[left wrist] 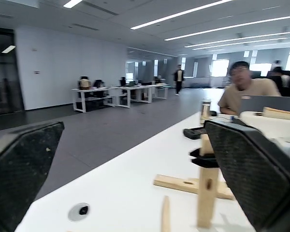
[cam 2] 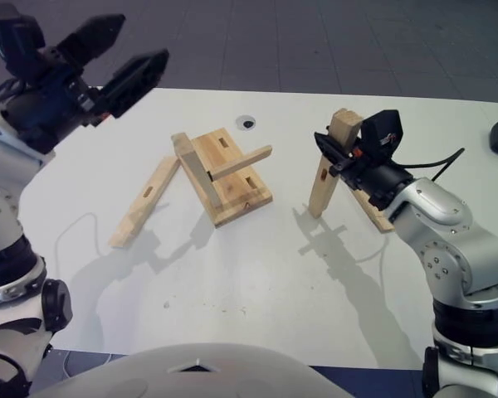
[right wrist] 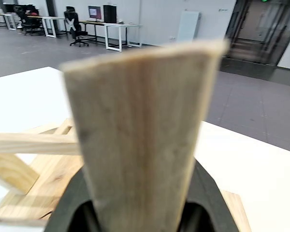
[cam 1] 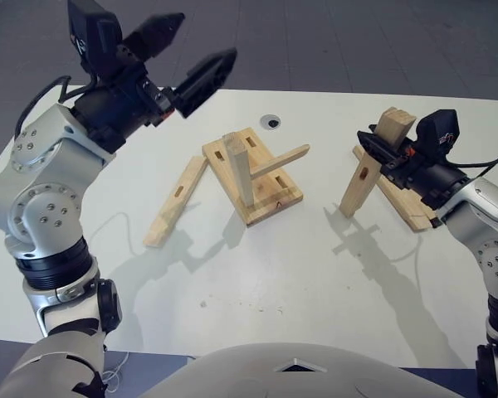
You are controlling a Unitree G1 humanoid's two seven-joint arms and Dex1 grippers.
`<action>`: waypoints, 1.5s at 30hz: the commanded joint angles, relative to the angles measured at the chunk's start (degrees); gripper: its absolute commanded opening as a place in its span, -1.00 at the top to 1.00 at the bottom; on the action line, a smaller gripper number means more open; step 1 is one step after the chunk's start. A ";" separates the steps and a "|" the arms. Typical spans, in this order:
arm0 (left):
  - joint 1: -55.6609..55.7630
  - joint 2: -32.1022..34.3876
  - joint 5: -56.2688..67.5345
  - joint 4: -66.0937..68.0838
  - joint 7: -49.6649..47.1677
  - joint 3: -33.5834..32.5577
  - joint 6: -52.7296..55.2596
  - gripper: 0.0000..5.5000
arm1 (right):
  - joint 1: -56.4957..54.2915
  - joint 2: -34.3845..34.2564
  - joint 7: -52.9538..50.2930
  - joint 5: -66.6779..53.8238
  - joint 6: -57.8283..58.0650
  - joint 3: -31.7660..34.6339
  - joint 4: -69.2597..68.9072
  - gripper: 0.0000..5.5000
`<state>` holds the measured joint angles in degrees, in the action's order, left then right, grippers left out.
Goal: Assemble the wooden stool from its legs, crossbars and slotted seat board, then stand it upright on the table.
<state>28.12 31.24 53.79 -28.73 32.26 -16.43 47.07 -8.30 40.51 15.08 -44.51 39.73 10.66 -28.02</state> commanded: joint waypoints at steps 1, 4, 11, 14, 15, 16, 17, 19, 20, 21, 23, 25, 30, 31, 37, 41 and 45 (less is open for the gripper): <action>-4.22 6.12 -2.19 -1.24 6.77 5.68 1.19 -0.96 | -2.04 -2.97 0.15 0.98 -0.88 1.54 3.39 0.62; -5.04 5.88 -6.75 -1.28 8.07 10.91 -2.02 -0.96 | -4.61 -5.99 -1.34 3.42 -2.53 0.64 5.95 0.62; -6.01 4.12 -10.88 0.44 9.37 14.87 -6.06 -0.71 | -8.35 -16.76 -4.31 11.12 -11.40 -2.75 10.20 0.62; -6.75 4.14 -11.42 0.83 9.59 14.78 -6.81 -0.52 | -8.25 -20.75 -4.02 14.97 -16.71 -4.73 12.65 0.62; -7.14 4.11 -11.91 0.79 9.47 15.02 -7.19 -0.47 | -8.32 -21.84 -3.75 15.87 -18.11 -5.23 13.67 0.62; -7.49 4.01 -12.23 0.71 9.34 15.16 -7.40 -0.42 | -8.49 -22.76 -3.48 16.71 -19.32 -5.61 14.67 0.62; -7.77 3.94 -12.57 0.60 9.23 15.24 -7.54 -0.34 | -8.72 -23.48 -3.21 17.29 -20.22 -5.83 15.46 0.62; -8.06 3.86 -12.94 0.43 9.22 15.35 -7.61 -0.22 | -9.31 -24.35 -2.71 18.68 -21.83 -6.03 16.49 0.62; -8.17 3.88 -12.98 0.36 9.22 15.29 -7.60 -0.15 | -9.77 -24.75 -2.53 19.04 -22.20 -6.07 16.89 0.62; -8.27 3.94 -13.10 0.31 9.25 15.34 -7.68 -0.12 | -10.11 -24.97 -2.25 19.62 -22.64 -6.14 17.19 0.62; -8.44 3.96 -13.36 0.30 9.25 15.50 -7.86 0.03 | -10.70 -25.42 -1.86 20.39 -23.13 -6.28 17.76 0.62; -8.76 3.75 -13.93 0.34 9.07 15.92 -8.20 0.17 | -11.17 -25.87 -1.40 21.54 -23.72 -6.91 18.39 0.62; -9.86 3.53 -15.31 0.37 8.81 16.61 -9.02 0.23 | -9.70 -27.18 -0.41 24.23 -24.53 -9.69 17.64 0.62; -9.97 3.54 -15.36 0.48 8.78 16.60 -9.12 0.23 | -9.32 -27.49 -0.29 24.59 -24.66 -10.14 17.50 0.62; -10.14 3.66 -15.68 0.65 8.78 17.29 -9.70 0.23 | -9.30 -28.45 0.78 26.37 -25.18 -11.43 17.58 0.62; -10.73 3.31 -16.14 0.38 8.72 17.68 -10.05 0.24 | -8.03 -29.18 1.34 27.36 -25.46 -12.39 16.79 0.62; -11.04 3.19 -16.43 0.44 8.52 17.85 -10.47 0.24 | -7.02 -30.22 1.33 28.03 -25.71 -13.26 16.13 0.62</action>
<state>18.46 34.51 38.10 -28.56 40.73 0.26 35.50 -16.10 10.92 16.09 -16.91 14.13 -1.86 -10.71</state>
